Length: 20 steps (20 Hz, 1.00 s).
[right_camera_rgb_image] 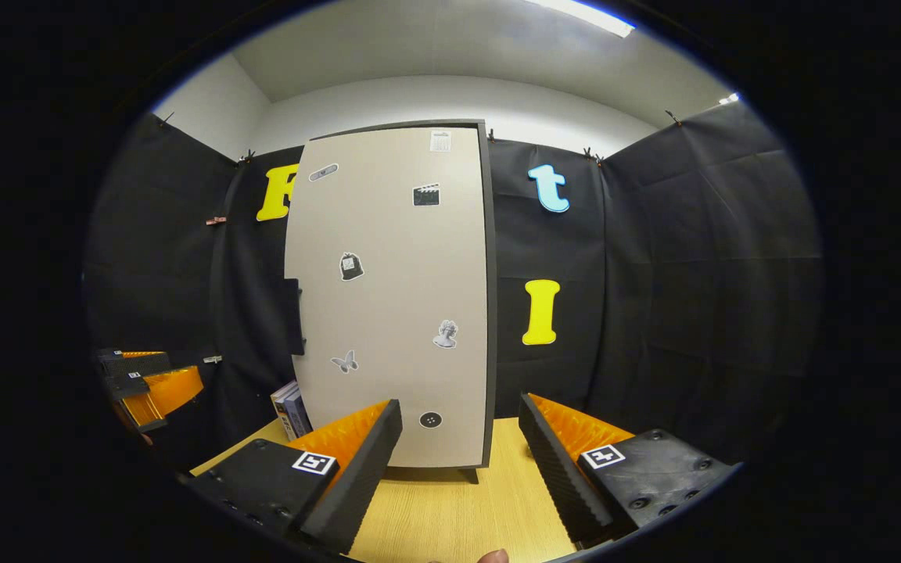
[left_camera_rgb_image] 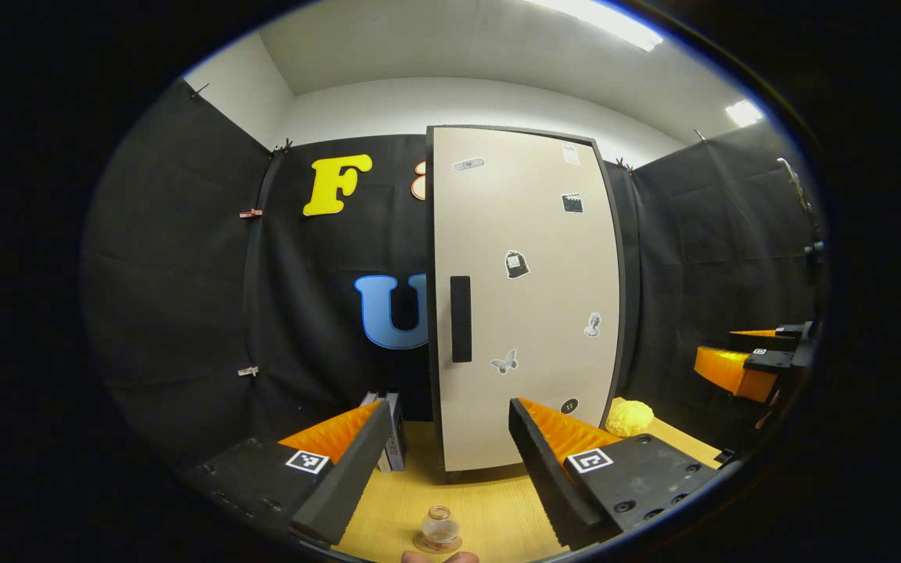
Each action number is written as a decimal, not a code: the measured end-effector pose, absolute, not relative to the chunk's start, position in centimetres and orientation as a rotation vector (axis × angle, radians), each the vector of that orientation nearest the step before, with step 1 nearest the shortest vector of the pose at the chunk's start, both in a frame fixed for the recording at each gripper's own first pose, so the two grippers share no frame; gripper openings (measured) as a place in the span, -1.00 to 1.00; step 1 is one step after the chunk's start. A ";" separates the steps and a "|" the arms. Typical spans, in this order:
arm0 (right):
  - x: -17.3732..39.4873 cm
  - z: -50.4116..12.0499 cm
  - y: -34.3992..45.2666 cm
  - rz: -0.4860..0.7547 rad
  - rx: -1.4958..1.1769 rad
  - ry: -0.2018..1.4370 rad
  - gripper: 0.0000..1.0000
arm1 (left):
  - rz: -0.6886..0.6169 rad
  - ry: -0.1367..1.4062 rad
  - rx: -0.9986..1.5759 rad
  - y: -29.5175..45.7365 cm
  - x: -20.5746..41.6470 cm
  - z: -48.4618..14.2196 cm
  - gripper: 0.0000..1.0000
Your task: Open the cabinet door with the right hand, grasp the bottle in the cabinet with the left hand and place it on the coaster, then close the cabinet door with the right hand.
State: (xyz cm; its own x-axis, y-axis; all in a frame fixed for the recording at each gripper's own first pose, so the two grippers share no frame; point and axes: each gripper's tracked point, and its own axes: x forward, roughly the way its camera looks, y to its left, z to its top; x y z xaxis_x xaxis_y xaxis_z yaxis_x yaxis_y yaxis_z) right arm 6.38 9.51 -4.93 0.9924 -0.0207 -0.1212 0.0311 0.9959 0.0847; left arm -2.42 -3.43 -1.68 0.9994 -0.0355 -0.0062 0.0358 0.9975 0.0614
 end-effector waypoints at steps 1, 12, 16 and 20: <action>6.4 -4.9 9.5 -0.027 0.088 0.121 0.95 | -0.036 0.005 0.061 -3.4 -2.4 -1.7 0.90; 6.4 -5.1 9.5 -0.036 0.096 0.128 0.95 | -0.033 0.003 0.058 -3.5 -2.4 -1.6 0.89; 6.4 -5.1 9.5 -0.037 0.095 0.127 0.95 | -0.034 0.002 0.058 -3.4 -2.5 -1.6 0.90; 6.3 -5.1 9.5 -0.035 0.093 0.127 0.95 | -0.034 0.004 0.059 -3.4 -2.4 -1.6 0.90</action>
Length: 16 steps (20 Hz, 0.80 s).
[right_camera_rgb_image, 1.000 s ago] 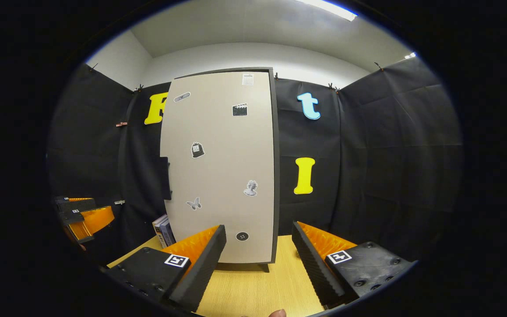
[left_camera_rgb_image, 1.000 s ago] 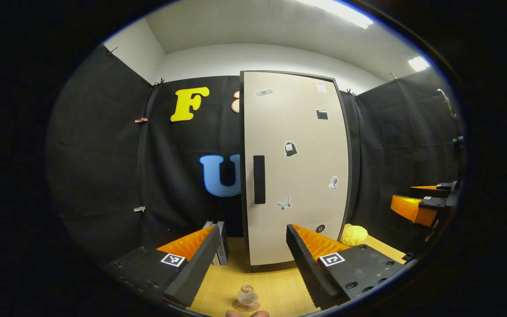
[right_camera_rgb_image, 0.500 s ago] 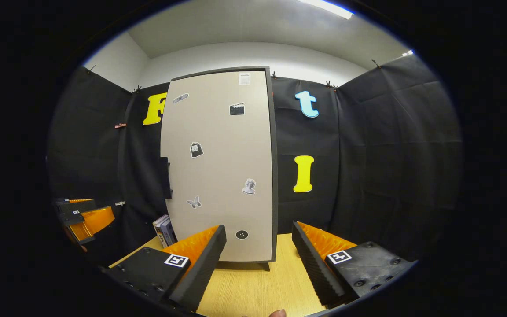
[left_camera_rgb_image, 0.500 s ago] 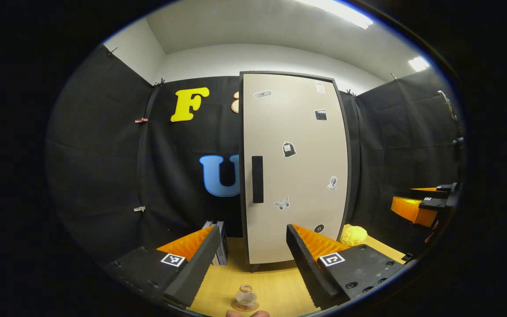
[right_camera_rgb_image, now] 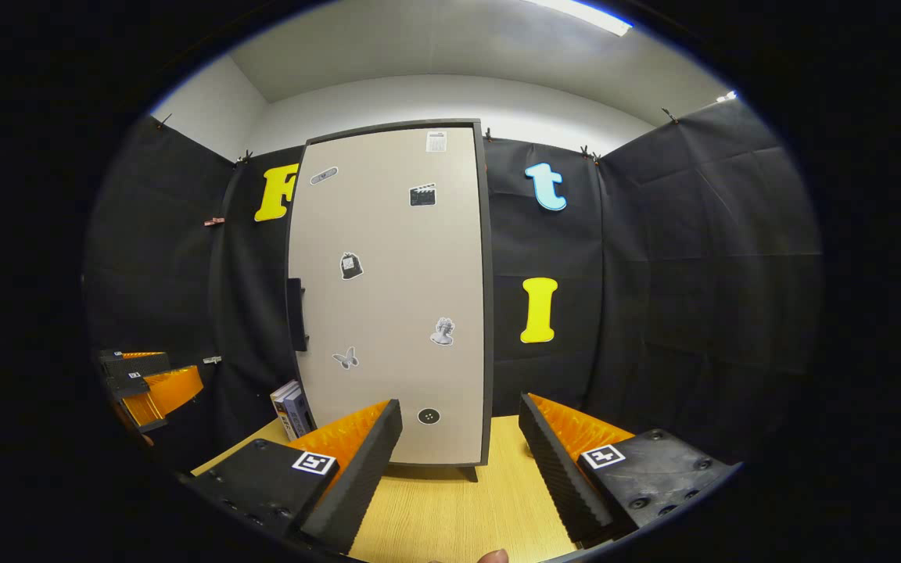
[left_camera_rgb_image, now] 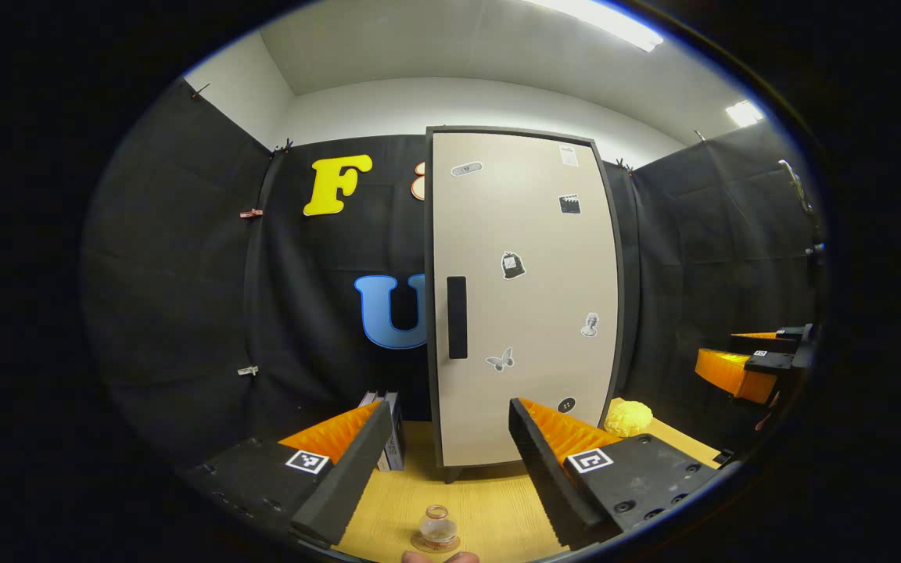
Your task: Open the cabinet door with the right hand, grasp the bottle in the cabinet with the left hand and place it on the coaster, then close the cabinet door with the right hand.
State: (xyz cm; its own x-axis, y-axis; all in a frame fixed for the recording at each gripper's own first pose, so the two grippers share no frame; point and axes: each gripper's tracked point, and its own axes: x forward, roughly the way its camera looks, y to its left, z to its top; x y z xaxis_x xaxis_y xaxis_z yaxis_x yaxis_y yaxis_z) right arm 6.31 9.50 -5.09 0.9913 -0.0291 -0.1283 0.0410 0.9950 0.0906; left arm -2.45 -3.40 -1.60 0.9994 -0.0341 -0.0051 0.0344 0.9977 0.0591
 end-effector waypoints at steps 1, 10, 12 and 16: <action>6.3 -5.1 9.5 -0.034 0.093 0.126 0.95 | -0.033 0.003 0.059 -3.4 -2.4 -1.5 0.90; 6.3 -5.0 9.6 -0.030 0.087 0.117 0.95 | -0.033 0.004 0.063 -3.4 -2.5 -1.6 0.89; 6.3 -5.0 9.6 -0.032 0.086 0.115 0.95 | -0.034 0.005 0.061 -3.4 -2.5 -1.6 0.90; 6.2 -4.9 9.5 -0.033 0.084 0.113 0.95 | -0.035 -0.001 0.063 -3.5 -2.6 -1.4 0.89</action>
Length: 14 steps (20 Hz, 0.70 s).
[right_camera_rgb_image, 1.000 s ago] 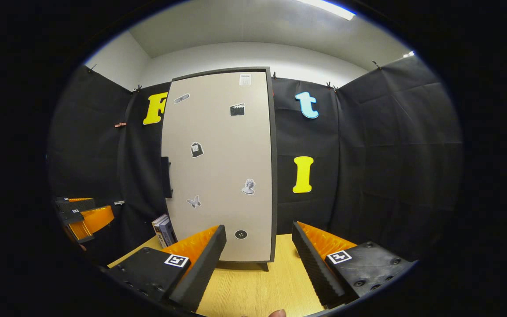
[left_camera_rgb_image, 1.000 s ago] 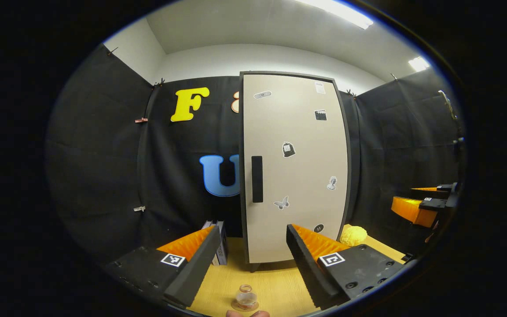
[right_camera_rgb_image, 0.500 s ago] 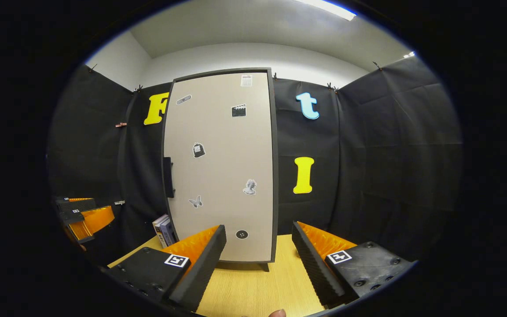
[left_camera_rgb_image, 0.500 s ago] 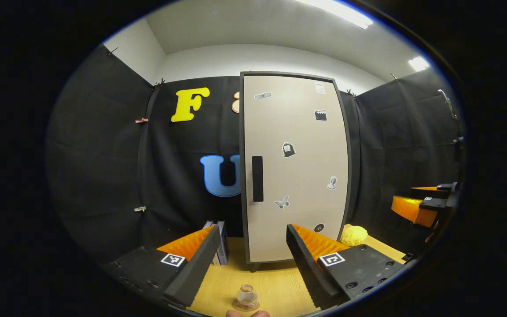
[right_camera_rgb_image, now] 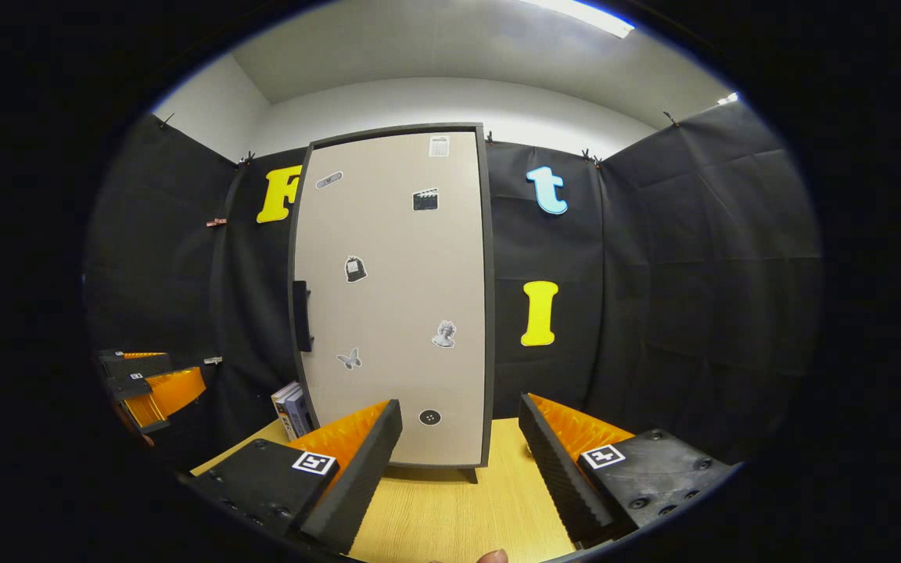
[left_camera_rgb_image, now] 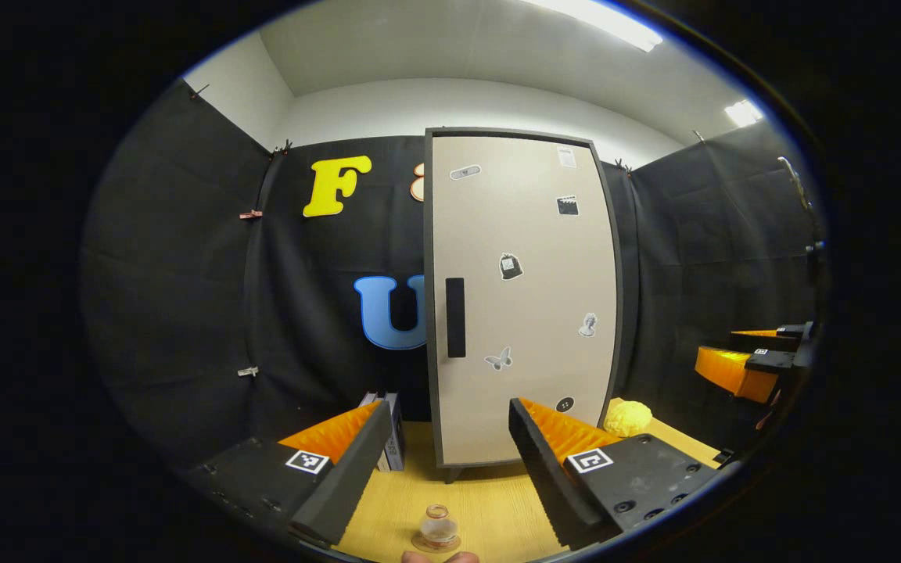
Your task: Open the cabinet door with the right hand, grasp the bottle in the cabinet with the left hand and place it on the coaster, then close the cabinet door with the right hand.
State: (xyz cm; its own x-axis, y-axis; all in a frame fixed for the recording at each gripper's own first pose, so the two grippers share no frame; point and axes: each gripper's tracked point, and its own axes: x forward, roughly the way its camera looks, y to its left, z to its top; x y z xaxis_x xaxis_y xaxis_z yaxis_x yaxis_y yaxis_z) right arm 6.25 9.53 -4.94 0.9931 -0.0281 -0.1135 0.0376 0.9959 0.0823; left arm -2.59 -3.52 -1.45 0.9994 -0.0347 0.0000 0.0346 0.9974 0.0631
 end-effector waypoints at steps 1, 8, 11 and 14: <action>6.3 -5.0 9.5 -0.034 0.084 0.112 0.95 | -0.035 -0.001 0.063 -3.5 -2.6 -1.4 0.89; 6.2 -4.9 9.6 -0.031 0.083 0.108 0.95 | -0.030 0.001 0.064 -3.5 -2.7 -1.6 0.89; 6.2 -4.9 9.6 -0.030 0.082 0.109 0.95 | -0.029 0.002 0.063 -3.5 -2.7 -1.6 0.89; 6.1 -4.9 9.6 -0.028 0.081 0.109 0.95 | -0.029 0.001 0.067 -3.5 -2.8 -1.6 0.89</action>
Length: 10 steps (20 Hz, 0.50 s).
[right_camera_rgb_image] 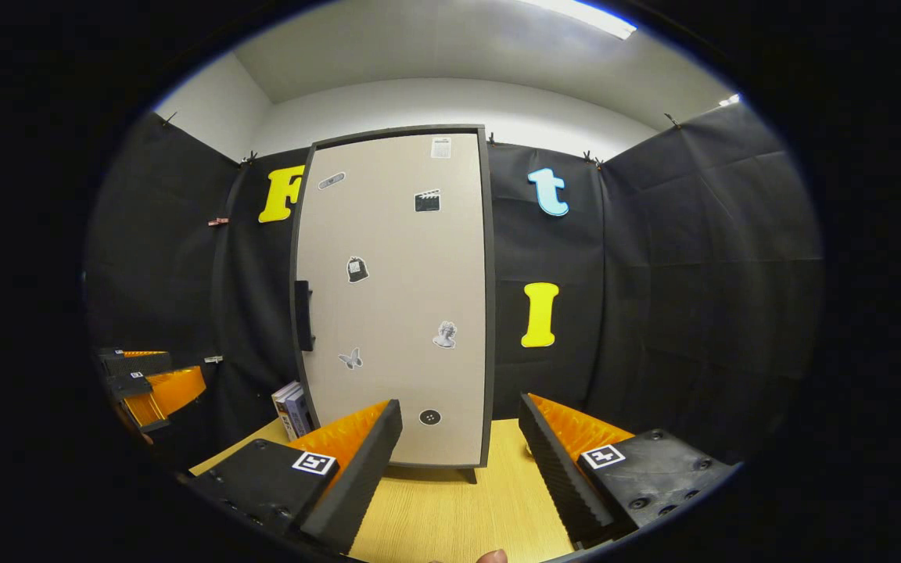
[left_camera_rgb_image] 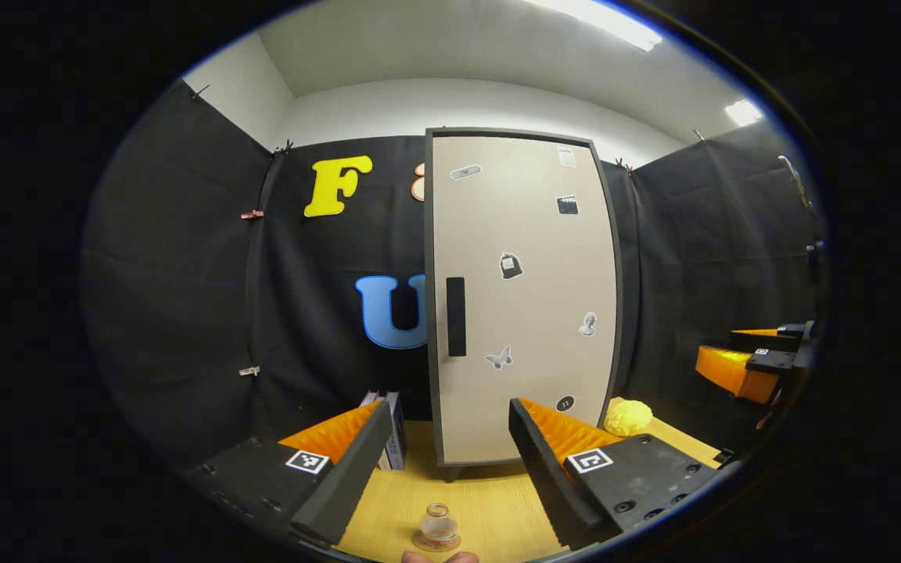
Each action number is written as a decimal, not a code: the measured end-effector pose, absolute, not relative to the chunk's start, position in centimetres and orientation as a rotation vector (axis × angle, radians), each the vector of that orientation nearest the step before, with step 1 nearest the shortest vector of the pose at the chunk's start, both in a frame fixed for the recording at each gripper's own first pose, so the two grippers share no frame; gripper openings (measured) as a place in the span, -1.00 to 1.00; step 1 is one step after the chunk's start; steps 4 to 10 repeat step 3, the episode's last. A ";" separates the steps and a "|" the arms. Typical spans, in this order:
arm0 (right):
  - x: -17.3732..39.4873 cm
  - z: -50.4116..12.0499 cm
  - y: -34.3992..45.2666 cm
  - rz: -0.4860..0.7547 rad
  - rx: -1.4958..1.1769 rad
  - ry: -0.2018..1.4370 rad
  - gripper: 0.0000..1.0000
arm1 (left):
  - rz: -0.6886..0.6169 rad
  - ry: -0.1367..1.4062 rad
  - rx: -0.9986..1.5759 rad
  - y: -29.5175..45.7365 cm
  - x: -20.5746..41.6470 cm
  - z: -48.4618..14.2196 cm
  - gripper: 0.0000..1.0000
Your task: Open the cabinet door with the right hand, grasp the bottle in the cabinet with the left hand and place it on the coaster, then close the cabinet door with the right hand.
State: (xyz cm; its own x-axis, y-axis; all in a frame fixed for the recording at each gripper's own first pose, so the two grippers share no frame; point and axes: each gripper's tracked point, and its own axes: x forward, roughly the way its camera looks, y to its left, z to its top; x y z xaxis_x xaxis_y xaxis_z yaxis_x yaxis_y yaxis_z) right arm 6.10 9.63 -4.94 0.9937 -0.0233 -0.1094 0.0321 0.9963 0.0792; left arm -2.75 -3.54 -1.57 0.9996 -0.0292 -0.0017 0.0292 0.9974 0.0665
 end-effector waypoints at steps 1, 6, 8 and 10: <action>6.2 -5.0 9.6 -0.028 0.081 0.109 0.95 | -0.029 0.000 0.068 -3.5 -2.8 -1.5 0.89; 6.1 -5.0 9.6 -0.026 0.080 0.110 0.95 | -0.030 0.000 0.067 -3.6 -2.7 -1.5 0.89; 6.1 -5.0 9.6 -0.026 0.080 0.110 0.95 | -0.030 0.000 0.067 -3.6 -2.7 -1.5 0.89; 6.1 -5.0 9.6 -0.026 0.080 0.110 0.95 | -0.030 0.000 0.067 -3.6 -2.7 -1.5 0.89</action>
